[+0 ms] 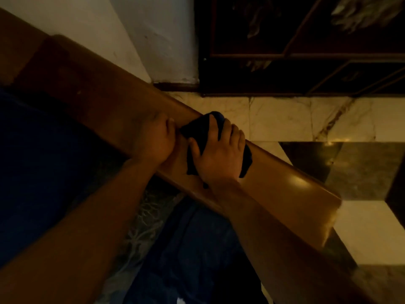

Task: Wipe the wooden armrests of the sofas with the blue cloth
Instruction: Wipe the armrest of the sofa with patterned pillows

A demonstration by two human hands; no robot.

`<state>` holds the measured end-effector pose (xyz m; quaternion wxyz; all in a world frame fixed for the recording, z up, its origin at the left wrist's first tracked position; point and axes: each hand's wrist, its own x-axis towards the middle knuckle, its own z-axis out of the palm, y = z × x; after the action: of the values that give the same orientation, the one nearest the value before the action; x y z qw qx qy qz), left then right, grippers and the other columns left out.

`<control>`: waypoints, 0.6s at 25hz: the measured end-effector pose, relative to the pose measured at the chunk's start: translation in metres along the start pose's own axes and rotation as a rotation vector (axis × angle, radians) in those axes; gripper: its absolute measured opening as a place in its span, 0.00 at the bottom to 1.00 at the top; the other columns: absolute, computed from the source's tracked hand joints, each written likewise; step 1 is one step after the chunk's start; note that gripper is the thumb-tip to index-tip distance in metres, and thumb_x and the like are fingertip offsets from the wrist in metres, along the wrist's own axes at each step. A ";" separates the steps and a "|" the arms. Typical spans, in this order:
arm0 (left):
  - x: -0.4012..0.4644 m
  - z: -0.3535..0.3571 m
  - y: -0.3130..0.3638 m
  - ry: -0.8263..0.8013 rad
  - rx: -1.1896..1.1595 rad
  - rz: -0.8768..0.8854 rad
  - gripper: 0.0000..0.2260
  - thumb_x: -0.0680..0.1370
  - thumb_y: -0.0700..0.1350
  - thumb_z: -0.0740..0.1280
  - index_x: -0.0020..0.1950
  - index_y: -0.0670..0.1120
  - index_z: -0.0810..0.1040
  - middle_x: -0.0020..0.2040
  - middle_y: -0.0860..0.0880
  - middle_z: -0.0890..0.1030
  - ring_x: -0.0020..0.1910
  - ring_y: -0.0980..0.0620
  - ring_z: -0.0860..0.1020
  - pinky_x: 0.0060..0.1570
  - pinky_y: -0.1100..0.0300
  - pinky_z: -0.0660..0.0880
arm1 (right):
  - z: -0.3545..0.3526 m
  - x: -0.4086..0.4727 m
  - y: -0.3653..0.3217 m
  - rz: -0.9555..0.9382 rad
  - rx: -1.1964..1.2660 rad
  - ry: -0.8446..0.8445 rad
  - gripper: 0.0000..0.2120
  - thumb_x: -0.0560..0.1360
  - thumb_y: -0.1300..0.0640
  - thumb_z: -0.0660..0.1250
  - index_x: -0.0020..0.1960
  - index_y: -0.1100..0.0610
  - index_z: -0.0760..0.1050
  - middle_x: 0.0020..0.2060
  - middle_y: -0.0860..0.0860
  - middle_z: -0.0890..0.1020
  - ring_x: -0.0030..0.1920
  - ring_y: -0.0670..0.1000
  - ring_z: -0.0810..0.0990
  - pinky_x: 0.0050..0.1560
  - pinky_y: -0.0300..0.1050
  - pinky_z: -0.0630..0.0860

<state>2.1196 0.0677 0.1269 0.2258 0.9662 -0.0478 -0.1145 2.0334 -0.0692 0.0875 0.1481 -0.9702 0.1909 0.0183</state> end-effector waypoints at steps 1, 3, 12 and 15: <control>-0.005 0.011 0.012 0.007 -0.003 0.014 0.12 0.86 0.48 0.57 0.45 0.45 0.72 0.43 0.45 0.75 0.41 0.48 0.73 0.41 0.53 0.66 | -0.004 -0.012 0.020 0.024 -0.010 0.006 0.36 0.80 0.33 0.53 0.80 0.53 0.59 0.74 0.63 0.69 0.74 0.66 0.66 0.77 0.63 0.57; -0.014 0.031 0.034 0.016 -0.027 0.014 0.12 0.86 0.49 0.57 0.44 0.46 0.71 0.38 0.48 0.73 0.36 0.50 0.72 0.35 0.56 0.65 | -0.013 -0.037 0.065 0.096 -0.048 0.027 0.36 0.80 0.32 0.53 0.80 0.51 0.58 0.76 0.61 0.67 0.76 0.65 0.64 0.78 0.63 0.55; -0.092 0.082 0.125 -0.224 -0.001 0.138 0.14 0.85 0.50 0.57 0.48 0.43 0.74 0.41 0.42 0.78 0.39 0.44 0.78 0.39 0.49 0.76 | -0.035 -0.117 0.170 0.483 -0.007 0.085 0.36 0.79 0.30 0.51 0.81 0.48 0.54 0.79 0.61 0.59 0.81 0.65 0.51 0.79 0.66 0.49; -0.122 0.100 0.151 -0.324 -0.021 0.191 0.15 0.85 0.51 0.58 0.46 0.44 0.75 0.40 0.43 0.79 0.39 0.43 0.79 0.42 0.45 0.78 | -0.045 -0.132 0.210 0.709 0.267 0.048 0.34 0.77 0.28 0.52 0.79 0.42 0.55 0.75 0.59 0.66 0.75 0.62 0.66 0.72 0.63 0.65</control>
<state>1.9707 -0.0920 0.1321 0.2349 0.9239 -0.1738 -0.2472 1.8315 -0.2194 0.0836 0.2531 -0.8162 0.5190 0.0206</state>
